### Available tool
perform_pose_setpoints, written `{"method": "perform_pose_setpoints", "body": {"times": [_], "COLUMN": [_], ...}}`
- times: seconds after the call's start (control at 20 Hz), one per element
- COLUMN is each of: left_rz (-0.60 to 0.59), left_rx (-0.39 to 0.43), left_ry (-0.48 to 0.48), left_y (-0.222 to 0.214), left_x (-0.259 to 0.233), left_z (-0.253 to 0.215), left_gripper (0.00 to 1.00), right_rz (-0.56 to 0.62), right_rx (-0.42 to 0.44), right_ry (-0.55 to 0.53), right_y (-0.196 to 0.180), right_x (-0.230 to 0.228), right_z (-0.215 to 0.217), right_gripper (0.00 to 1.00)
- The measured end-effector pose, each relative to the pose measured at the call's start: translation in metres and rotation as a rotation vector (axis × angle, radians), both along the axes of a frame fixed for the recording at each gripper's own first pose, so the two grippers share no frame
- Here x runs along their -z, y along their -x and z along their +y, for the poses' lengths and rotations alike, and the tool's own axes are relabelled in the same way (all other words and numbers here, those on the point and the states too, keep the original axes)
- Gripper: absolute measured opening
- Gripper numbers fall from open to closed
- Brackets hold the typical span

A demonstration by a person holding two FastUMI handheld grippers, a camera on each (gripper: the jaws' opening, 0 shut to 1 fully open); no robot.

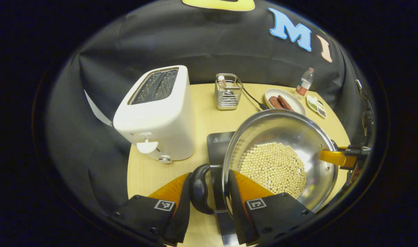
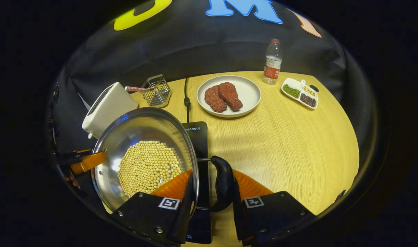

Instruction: First push the handle of the pot to place it horizontally, then grasp the pot with both hands and set it on the induction cooktop.

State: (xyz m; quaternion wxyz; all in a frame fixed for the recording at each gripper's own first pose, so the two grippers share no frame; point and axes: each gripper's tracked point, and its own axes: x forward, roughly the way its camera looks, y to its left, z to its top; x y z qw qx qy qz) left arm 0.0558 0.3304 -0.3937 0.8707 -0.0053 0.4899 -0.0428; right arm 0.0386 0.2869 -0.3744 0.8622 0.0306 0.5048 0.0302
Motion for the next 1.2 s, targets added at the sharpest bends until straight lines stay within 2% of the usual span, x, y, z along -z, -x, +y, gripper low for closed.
{"method": "perform_pose_setpoints", "body": {"times": [0.25,0.4,0.45,0.5,0.55,0.6,0.7,0.75,0.9,1.05,1.2], "left_rz": [-0.022,-0.033,-0.051,-0.076,-0.104,-0.138,-0.197,-0.229,-0.334,-0.464,-0.607], "left_rx": [-0.012,-0.074,-0.101,-0.129,-0.15,-0.166,-0.198,-0.216,-0.245,-0.25,-0.251], "left_ry": [-0.004,0.016,0.029,0.033,0.033,0.03,0.025,0.034,0.055,0.083,0.112], "left_y": [0.0,0.0,-0.002,-0.004,-0.005,-0.006,-0.004,-0.002,0.006,0.013,0.023], "left_x": [-0.004,-0.009,-0.016,-0.027,-0.039,-0.049,-0.079,-0.092,-0.139,-0.19,-0.246], "left_z": [0.004,0.008,0.009,0.012,0.012,0.012,0.008,0.0,-0.037,-0.091,-0.154], "left_gripper": [0.62,0.68,0.71,0.66,0.66,0.7,0.82,0.82,0.95,0.96,0.97], "right_rz": [-0.019,-0.041,-0.066,-0.098,-0.129,-0.156,-0.192,-0.209,-0.292,-0.414,-0.565], "right_rx": [-0.006,-0.025,-0.03,-0.041,-0.053,-0.063,-0.074,-0.077,-0.101,-0.119,-0.102], "right_ry": [-0.01,-0.04,-0.037,-0.032,-0.027,-0.026,-0.033,-0.041,-0.046,-0.045,-0.036], "right_y": [-0.002,-0.007,-0.008,-0.012,-0.013,-0.014,-0.012,-0.01,-0.005,0.0,0.003], "right_x": [0.002,-0.002,-0.007,-0.017,-0.026,-0.036,-0.053,-0.062,-0.099,-0.153,-0.215], "right_z": [0.002,0.003,-0.001,-0.006,-0.009,-0.014,-0.025,-0.03,-0.054,-0.087,-0.129], "right_gripper": [0.54,0.56,0.59,0.64,0.7,0.82,0.91,0.92,0.97,0.97,0.96]}}
